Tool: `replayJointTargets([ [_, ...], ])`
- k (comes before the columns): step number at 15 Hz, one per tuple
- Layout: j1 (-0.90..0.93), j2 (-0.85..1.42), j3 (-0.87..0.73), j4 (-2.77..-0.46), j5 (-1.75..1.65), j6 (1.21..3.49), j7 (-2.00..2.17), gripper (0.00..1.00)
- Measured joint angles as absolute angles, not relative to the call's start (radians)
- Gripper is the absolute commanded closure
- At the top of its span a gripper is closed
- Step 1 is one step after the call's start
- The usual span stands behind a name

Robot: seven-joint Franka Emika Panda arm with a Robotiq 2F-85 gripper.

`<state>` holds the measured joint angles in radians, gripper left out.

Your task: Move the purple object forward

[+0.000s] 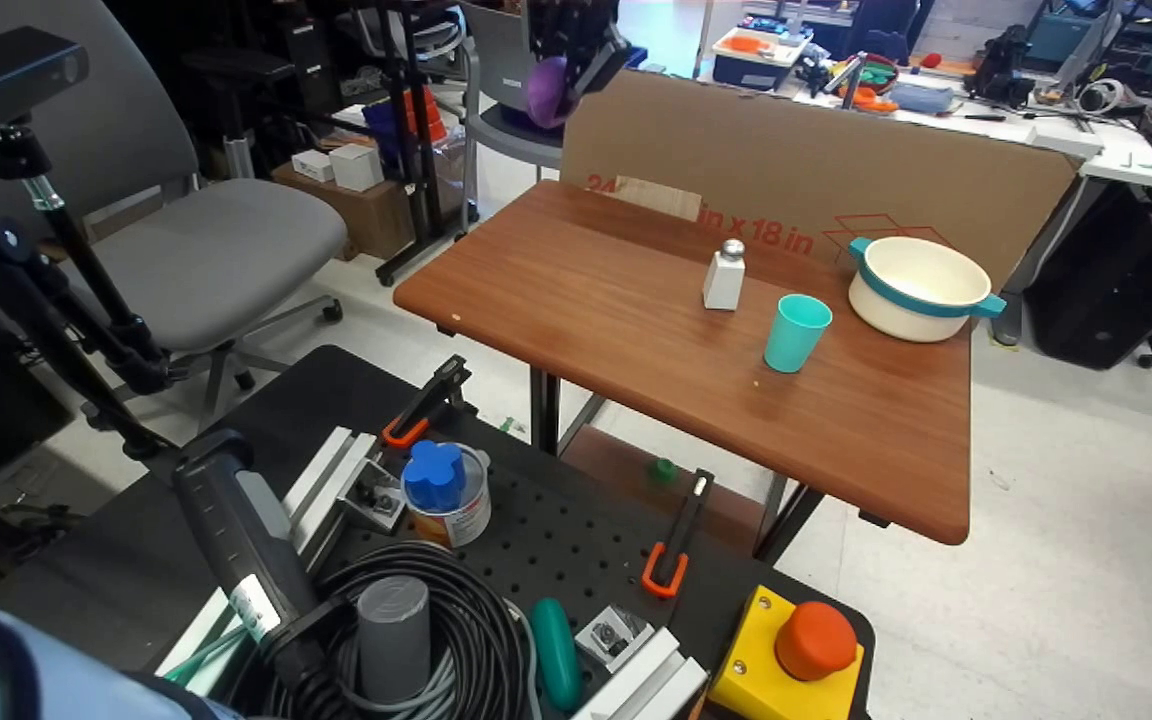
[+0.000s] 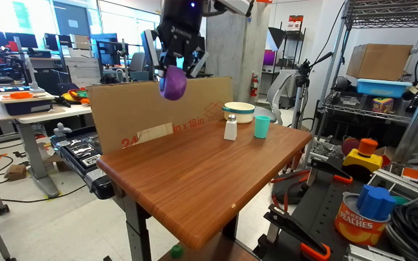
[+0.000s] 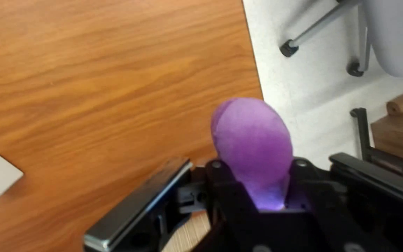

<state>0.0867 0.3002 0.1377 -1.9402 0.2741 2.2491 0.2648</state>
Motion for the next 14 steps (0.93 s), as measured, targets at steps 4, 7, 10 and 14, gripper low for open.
replayJointTargets([
  [4,0.086,0.408,0.119,-1.798,0.272,2.249,0.265,0.94],
  [7,0.085,0.533,0.088,-1.716,0.257,2.249,0.265,0.94],
  [10,0.086,0.659,0.063,-1.642,0.232,2.248,0.268,0.94],
  [14,0.089,0.786,0.041,-1.547,0.187,2.216,0.288,0.5],
])
